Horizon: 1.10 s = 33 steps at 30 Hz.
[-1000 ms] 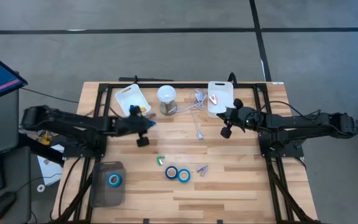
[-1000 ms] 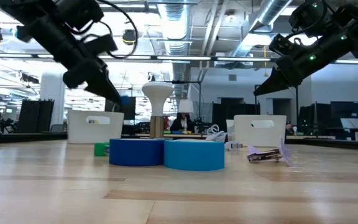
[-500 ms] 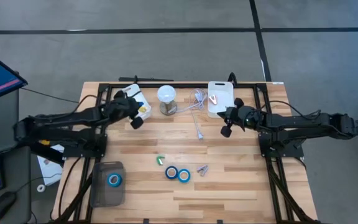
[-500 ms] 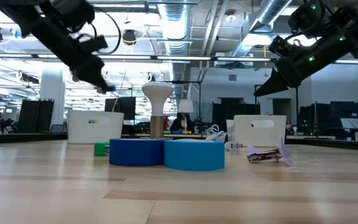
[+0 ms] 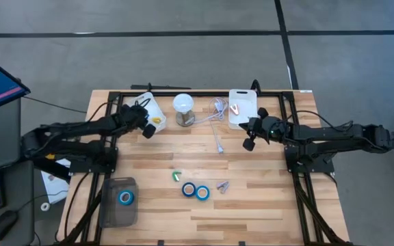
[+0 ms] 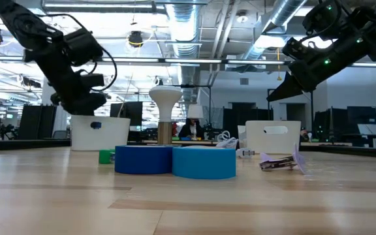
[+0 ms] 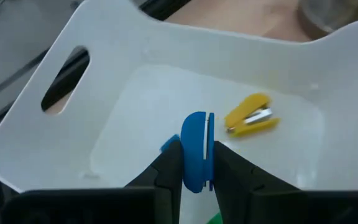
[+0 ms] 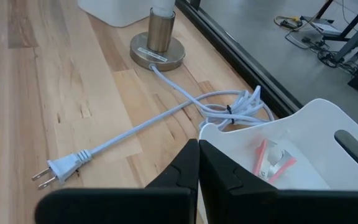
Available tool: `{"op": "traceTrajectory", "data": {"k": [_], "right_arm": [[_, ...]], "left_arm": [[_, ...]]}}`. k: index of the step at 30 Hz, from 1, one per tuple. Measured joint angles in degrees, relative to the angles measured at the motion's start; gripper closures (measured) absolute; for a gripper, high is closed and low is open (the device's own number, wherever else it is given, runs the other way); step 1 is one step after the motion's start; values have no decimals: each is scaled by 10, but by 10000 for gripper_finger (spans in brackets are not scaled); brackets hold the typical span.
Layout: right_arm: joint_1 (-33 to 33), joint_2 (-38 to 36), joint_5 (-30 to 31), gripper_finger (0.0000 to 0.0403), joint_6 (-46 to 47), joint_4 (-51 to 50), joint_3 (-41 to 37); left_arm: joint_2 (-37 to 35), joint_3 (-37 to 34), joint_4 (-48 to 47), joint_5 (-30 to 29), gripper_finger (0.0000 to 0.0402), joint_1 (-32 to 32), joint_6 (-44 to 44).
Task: Pick and place Stapler, Stapler remover, tape
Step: Put the blue stapler into the left white bin, then put the green stapler into the left white bin
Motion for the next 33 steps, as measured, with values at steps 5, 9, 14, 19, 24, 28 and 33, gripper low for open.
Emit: {"op": "traceTrajectory", "data": {"k": [5, 9, 14, 19, 24, 28, 33], "right_arm": [[0, 0, 0, 403, 0, 0, 0], [0, 0, 0, 403, 0, 0, 0], [0, 0, 0, 403, 0, 0, 0], [0, 0, 0, 403, 0, 0, 0], [0, 0, 0, 403, 0, 0, 0], [0, 0, 0, 403, 0, 0, 0], [0, 0, 0, 403, 0, 0, 0]], "left_arm": [[6, -2, 5, 0, 341, 14, 0], [6, -2, 24, 2, 341, 14, 0], [6, -2, 29, 2, 325, 14, 1], [6, -2, 30, 2, 298, 14, 1], [6, -2, 32, 2, 283, 14, 1], [6, -2, 37, 2, 280, 14, 1], [6, -2, 41, 2, 280, 14, 1]]}}
